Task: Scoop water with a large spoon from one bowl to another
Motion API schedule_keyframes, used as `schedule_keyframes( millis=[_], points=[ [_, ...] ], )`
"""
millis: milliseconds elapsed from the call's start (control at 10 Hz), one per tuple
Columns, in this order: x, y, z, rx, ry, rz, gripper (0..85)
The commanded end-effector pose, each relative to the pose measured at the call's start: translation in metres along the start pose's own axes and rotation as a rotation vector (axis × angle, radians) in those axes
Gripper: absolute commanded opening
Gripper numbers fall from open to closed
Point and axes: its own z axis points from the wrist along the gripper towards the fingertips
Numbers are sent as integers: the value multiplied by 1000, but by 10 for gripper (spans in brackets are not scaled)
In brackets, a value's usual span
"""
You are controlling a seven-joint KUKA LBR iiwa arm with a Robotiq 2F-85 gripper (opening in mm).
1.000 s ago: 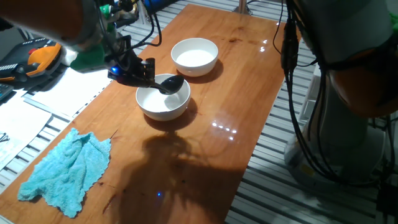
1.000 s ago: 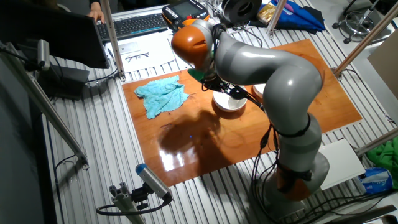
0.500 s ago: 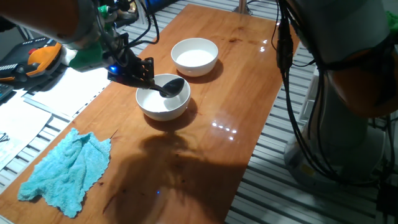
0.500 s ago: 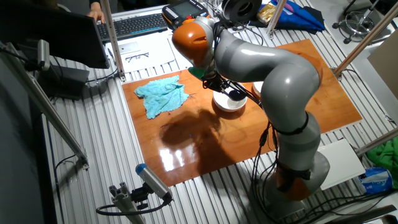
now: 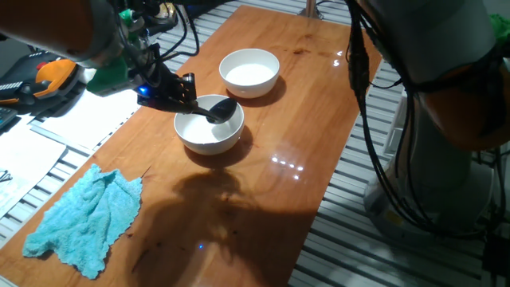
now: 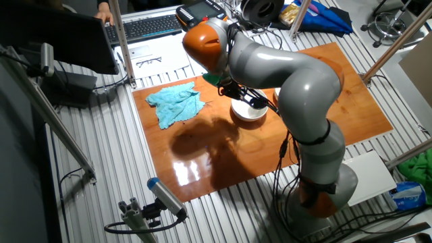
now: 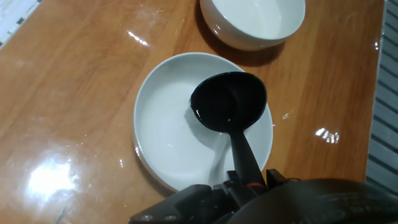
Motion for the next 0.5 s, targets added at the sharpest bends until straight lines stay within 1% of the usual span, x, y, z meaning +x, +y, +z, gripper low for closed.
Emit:
schedule_keyframes(
  millis=[0,100,200,400],
  points=[
    [0,0,0,10,-3,-7,0],
    [0,0,0,24,-2,-24,0],
    [0,-1,0,43,-13,-45,0],
    [0,-2,-2,91,-52,-90,0]
  ],
)
